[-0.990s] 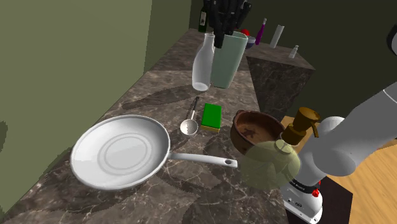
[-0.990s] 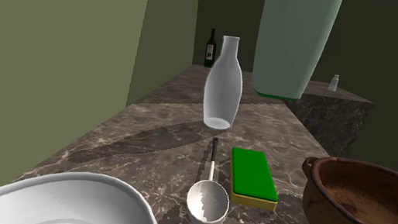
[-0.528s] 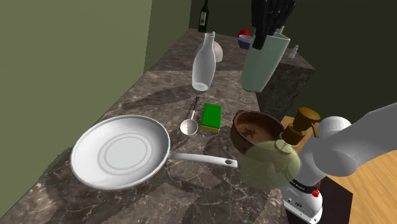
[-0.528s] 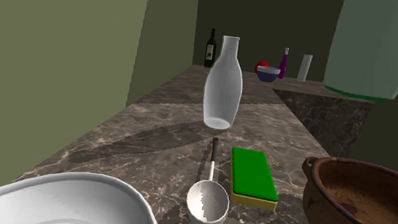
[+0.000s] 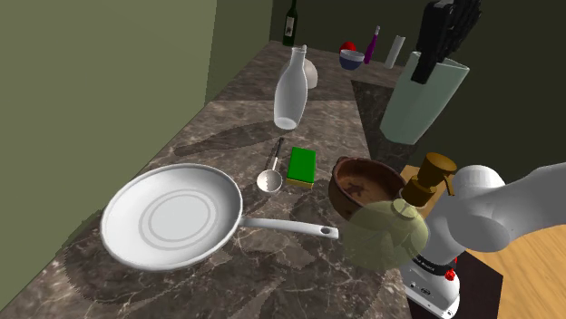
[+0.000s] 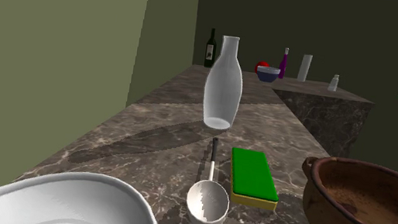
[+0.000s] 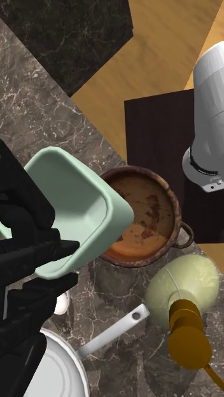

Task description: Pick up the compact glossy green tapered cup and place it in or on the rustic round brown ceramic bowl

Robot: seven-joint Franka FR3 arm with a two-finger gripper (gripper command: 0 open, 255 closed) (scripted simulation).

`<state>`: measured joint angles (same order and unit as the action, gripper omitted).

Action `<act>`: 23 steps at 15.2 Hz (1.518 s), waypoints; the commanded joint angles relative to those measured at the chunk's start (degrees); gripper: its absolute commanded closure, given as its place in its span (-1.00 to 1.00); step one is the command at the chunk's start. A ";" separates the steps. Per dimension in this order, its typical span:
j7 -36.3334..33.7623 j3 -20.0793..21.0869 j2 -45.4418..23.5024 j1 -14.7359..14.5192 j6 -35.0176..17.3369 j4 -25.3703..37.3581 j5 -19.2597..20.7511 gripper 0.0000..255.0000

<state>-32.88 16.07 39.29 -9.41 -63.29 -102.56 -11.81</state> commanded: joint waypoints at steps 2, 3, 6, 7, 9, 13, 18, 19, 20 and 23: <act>0.29 0.04 1.72 -0.22 -1.87 -3.59 -0.27 1.00; 0.40 0.06 2.27 -0.29 -2.55 -4.81 -0.34 1.00; 0.73 0.15 3.83 -0.50 -4.56 -8.39 -0.58 1.00; 0.83 0.20 4.33 -0.57 -5.23 -9.55 -0.66 1.00; 1.02 0.29 5.30 -0.71 -6.54 -11.83 -0.84 1.00; 1.38 0.54 7.12 -0.99 -9.14 -16.24 -1.21 1.00; 1.77 0.94 9.18 -1.34 -12.33 -21.48 -1.74 1.00; 1.84 1.04 9.57 -1.41 -12.97 -22.50 -1.85 1.00; 1.91 1.13 9.95 -1.49 -13.60 -23.51 -1.96 1.00; 2.05 1.33 10.67 -1.63 -14.85 -25.48 -2.20 1.00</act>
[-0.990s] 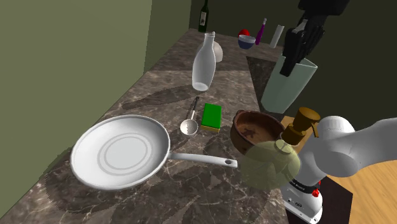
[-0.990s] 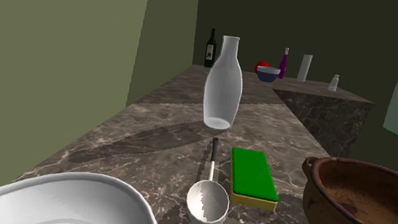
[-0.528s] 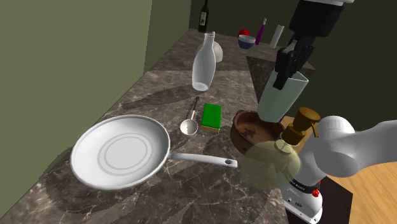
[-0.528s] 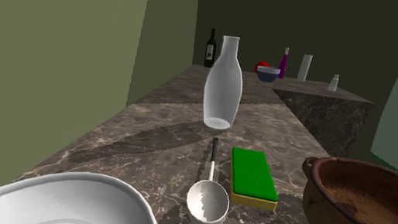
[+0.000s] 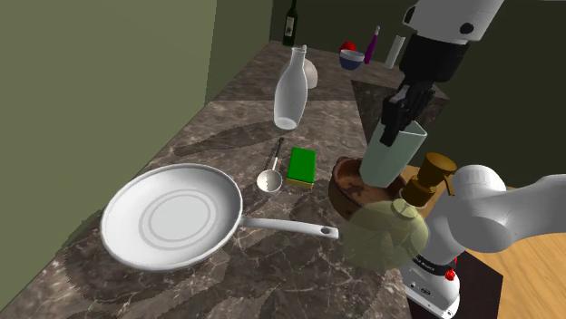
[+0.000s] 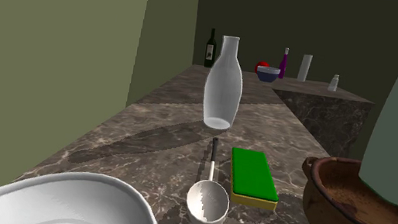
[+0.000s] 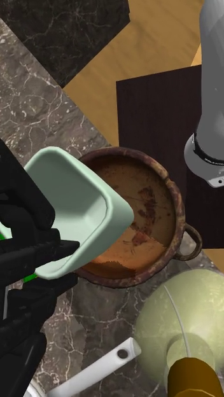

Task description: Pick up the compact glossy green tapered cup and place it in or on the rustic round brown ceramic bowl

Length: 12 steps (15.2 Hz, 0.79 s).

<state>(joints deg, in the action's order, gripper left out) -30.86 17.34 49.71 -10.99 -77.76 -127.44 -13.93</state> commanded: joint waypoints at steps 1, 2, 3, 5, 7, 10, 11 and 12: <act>0.03 0.06 0.25 -0.05 -0.38 -0.59 -0.08 1.00; 0.03 0.07 0.25 -0.05 -0.38 -0.59 -0.08 1.00; 0.03 0.07 0.24 -0.05 -0.38 -0.59 -0.08 1.00; 0.03 0.07 0.24 -0.05 -0.38 -0.59 -0.08 1.00; 0.03 0.07 0.25 -0.05 -0.38 -0.59 -0.08 1.00; 0.03 0.07 0.24 -0.05 -0.38 -0.59 -0.08 -1.00; 0.03 0.07 0.24 -0.05 -0.38 -0.59 -0.08 -1.00; 0.03 0.07 0.24 -0.05 -0.38 -0.59 -0.08 -1.00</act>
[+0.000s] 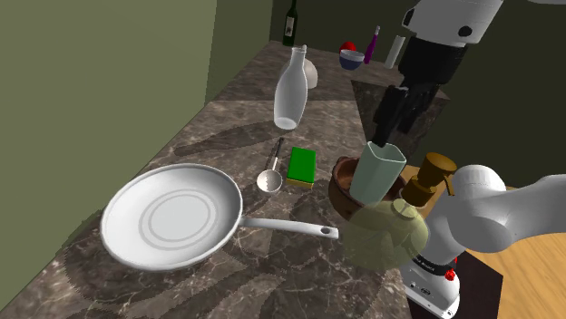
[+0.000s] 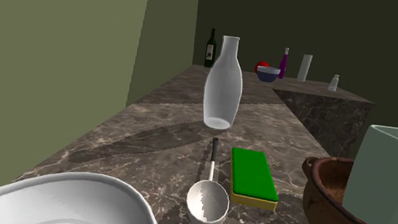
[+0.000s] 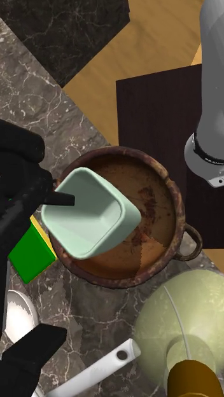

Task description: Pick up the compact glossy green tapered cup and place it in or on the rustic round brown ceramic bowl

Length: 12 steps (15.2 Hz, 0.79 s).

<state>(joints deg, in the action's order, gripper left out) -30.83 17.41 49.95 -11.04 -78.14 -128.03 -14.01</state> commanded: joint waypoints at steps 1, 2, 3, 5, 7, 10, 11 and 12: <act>0.00 0.00 0.00 0.00 0.00 0.00 0.00 -1.00; -0.16 -0.25 -0.97 0.20 1.56 2.51 0.31 -1.00; -0.33 -0.48 -1.99 0.39 3.12 5.09 0.60 -1.00; -0.67 -0.83 -3.96 0.72 5.93 9.86 1.08 -1.00; -0.67 -0.83 -3.95 0.72 5.93 9.86 1.09 -1.00; -0.67 -0.83 -3.96 0.72 5.93 9.86 1.08 -1.00; -0.67 -0.83 -3.96 0.72 5.93 9.86 1.08 -1.00; -0.67 -0.83 -3.96 0.72 5.93 9.86 1.08 -1.00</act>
<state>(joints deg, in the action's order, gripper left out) -31.50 16.58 46.01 -10.32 -72.22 -118.18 -12.93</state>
